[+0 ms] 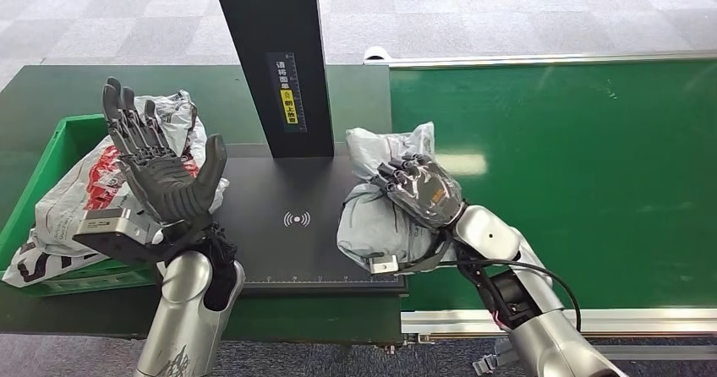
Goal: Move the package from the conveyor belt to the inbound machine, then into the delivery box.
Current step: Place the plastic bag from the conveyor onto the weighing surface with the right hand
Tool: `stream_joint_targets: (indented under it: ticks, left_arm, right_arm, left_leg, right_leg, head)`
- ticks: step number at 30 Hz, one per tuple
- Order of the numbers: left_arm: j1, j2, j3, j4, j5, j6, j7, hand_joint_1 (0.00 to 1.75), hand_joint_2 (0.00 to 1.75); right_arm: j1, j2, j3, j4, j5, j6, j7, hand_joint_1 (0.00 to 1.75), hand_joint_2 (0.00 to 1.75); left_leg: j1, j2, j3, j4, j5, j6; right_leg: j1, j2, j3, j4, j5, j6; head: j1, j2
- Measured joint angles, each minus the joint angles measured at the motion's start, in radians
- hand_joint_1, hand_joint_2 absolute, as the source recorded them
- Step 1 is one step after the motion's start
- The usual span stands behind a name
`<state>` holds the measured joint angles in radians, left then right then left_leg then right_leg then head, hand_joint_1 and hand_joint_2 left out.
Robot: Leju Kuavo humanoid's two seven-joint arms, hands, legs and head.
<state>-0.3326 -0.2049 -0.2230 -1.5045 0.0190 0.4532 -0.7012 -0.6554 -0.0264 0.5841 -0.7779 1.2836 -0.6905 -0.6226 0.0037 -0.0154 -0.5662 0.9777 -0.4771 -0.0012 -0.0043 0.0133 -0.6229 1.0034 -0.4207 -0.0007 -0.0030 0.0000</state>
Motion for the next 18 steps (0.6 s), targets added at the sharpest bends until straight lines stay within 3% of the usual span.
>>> stream_joint_targets:
  ticks: [10, 18]
  left_arm:
    - [-0.02, -0.025, -0.05, 0.009, 0.013, -0.021, 0.0, 0.0, 1.75]
    - [-0.045, -0.045, -0.074, 0.038, 0.023, -0.034, 0.0, 0.0, 1.75]
  right_arm:
    - [-0.08, 0.127, 0.11, 0.293, 0.057, -0.001, 0.111, 1.75, 1.75]
    - [-0.112, 0.181, 0.139, 0.404, 0.063, 0.01, 0.14, 1.75, 1.75]
  left_leg:
    - [0.0, 0.0, 0.0, 0.0, 0.0, 0.0]
    - [0.0, 0.0, 0.0, 0.0, 0.0, 0.0]
  right_leg:
    - [0.0, 0.0, 0.0, 0.0, 0.0, 0.0]
    - [0.0, 0.0, 0.0, 0.0, 0.0, 0.0]
  head:
    - [0.0, 0.0]
    - [0.0, 0.0]
